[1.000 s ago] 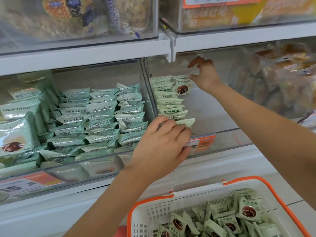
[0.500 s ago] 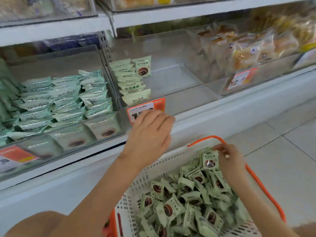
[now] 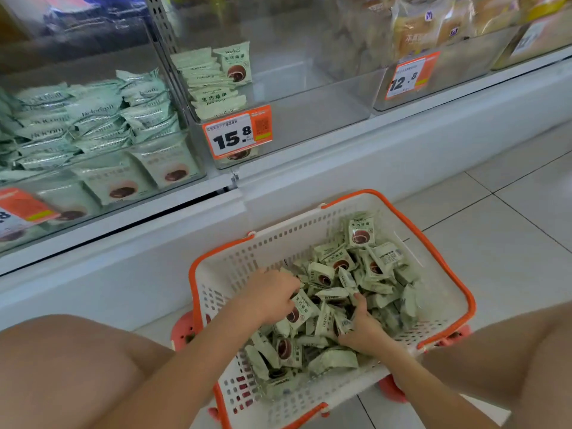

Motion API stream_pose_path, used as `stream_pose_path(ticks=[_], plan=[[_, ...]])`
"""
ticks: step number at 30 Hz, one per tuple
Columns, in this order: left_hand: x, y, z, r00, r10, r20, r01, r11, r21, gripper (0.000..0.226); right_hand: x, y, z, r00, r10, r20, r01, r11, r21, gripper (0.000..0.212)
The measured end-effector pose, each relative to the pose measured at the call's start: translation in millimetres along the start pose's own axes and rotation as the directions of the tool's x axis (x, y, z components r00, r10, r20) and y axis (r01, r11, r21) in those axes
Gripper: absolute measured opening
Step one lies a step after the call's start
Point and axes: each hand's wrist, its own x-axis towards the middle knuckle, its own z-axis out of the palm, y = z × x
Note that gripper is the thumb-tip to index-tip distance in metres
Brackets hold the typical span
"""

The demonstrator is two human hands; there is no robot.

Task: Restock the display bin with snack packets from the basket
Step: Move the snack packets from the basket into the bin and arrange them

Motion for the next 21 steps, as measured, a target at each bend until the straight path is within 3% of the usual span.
stream_pose_path(ticks=[2, 4, 5, 7, 9, 12, 16, 19, 21], plan=[[-2.5, 1.8, -2.3, 0.999, 0.009, 0.031, -0.008, 1.0, -0.026, 0.025, -5.1, -12.2, -15.3, 0.998, 0.054, -0.029, -0.048, 0.981, 0.186, 0.088], [-4.5, 4.8, -11.7, 0.999, 0.035, 0.006, -0.034, 0.992, -0.125, 0.051, -15.1, -35.4, -42.7, 0.994, 0.114, -0.005, -0.093, 0.835, 0.542, 0.062], [-5.0, 7.3, -18.7, 0.998, 0.054, -0.022, -0.057, 0.98, -0.193, 0.07, -24.7, -49.1, -59.9, 0.997, 0.062, 0.048, -0.078, 0.706, 0.704, 0.047], [-7.8, 14.5, -39.5, 0.992, 0.088, -0.086, -0.109, 0.954, -0.28, 0.103, -52.0, -78.9, -94.4, 0.965, -0.219, 0.147, -0.013, 0.516, 0.856, 0.029], [-8.7, 17.8, -62.6, 0.978, 0.117, -0.172, -0.163, 0.946, -0.282, 0.116, -78.2, -102.2, -119.9, 0.873, -0.446, 0.196, 0.032, 0.454, 0.89, 0.034], [-10.8, 15.6, -98.4, 0.92, 0.143, -0.364, -0.281, 0.89, -0.36, 0.11, -101.0, -120.8, -141.3, 0.813, -0.548, 0.195, 0.095, 0.456, 0.885, 0.041], [-16.2, 10.2, -131.1, 0.871, 0.189, -0.454, -0.386, 0.835, -0.391, 0.096, -118.3, -132.8, -159.6, 0.831, -0.551, 0.08, 0.224, 0.463, 0.858, 0.036], [-18.9, 4.2, -133.4, 0.818, 0.179, -0.547, -0.376, 0.886, -0.271, 0.087, -124.6, -136.2, -163.9, 0.837, -0.545, 0.037, 0.292, 0.504, 0.813, 0.044], [-17.9, 2.2, -133.4, 0.762, 0.16, -0.628, -0.336, 0.926, -0.173, 0.082, -127.5, -141.9, -165.6, 0.84, -0.537, -0.078, 0.428, 0.566, 0.705, 0.041]])
